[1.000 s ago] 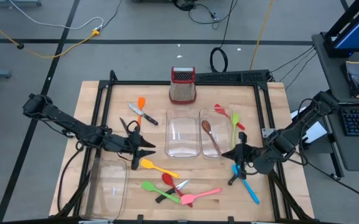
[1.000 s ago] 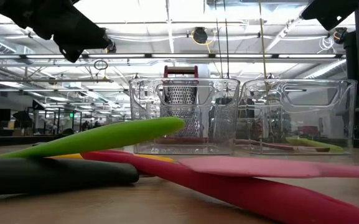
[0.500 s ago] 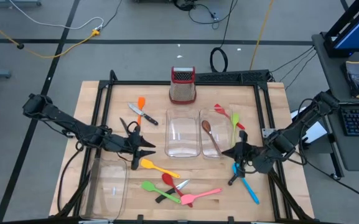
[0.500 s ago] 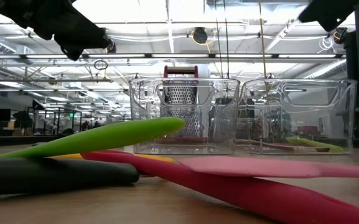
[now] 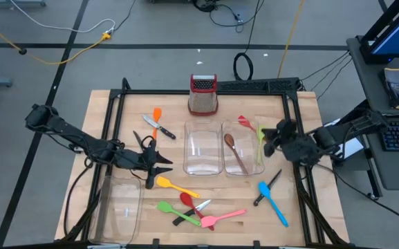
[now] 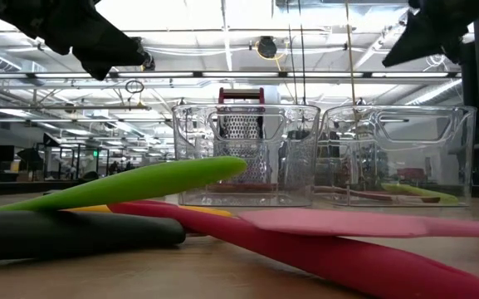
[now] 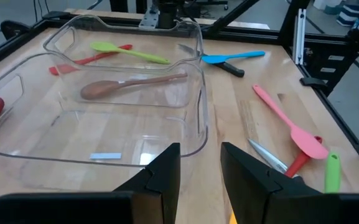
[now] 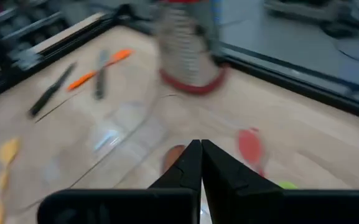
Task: Pick & Place Kitchen Items
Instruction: Put the green serving spoon into the right transparent bin
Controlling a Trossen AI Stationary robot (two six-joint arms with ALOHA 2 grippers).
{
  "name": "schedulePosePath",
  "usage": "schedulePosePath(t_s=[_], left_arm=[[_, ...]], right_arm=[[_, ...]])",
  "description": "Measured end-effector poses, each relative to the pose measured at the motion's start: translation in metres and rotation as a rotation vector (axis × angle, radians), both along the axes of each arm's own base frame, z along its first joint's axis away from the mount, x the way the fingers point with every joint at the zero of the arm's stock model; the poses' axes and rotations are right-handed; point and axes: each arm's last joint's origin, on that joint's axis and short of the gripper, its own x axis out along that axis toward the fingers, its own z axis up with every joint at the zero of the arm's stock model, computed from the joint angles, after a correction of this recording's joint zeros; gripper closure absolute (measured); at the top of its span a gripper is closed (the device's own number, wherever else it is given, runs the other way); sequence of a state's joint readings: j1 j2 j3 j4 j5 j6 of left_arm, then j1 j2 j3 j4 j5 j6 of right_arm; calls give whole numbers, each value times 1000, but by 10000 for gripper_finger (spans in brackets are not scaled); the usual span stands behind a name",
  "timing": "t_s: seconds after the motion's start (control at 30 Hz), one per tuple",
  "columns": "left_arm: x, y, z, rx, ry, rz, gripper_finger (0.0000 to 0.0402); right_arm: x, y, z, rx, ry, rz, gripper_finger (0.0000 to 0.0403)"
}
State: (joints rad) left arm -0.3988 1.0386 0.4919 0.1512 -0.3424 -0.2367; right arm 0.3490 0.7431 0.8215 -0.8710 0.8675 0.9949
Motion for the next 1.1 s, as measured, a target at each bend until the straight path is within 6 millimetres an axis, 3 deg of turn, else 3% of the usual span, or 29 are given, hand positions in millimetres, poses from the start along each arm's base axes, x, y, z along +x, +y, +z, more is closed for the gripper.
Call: schedulePosePath(t_s=[0.23, 0.43, 0.57, 0.77, 1.1], left_arm=[[0, 0, 0, 8, 3, -3, 284], [0, 0, -1, 9, 6, -3, 284], [0, 0, -1, 9, 6, -3, 284], [0, 0, 0, 1, 5, 1, 284], [0, 0, 0, -12, -5, 5, 284]], right_arm=[[-20, -22, -15, 165, 126, -263, 402], [-31, -29, -24, 287, 275, -415, 403], [-29, -29, -31, 364, 299, -425, 403], [-32, -30, -58, 450, 399, -447, 401], [-21, -31, -58, 400, 313, -388, 369]])
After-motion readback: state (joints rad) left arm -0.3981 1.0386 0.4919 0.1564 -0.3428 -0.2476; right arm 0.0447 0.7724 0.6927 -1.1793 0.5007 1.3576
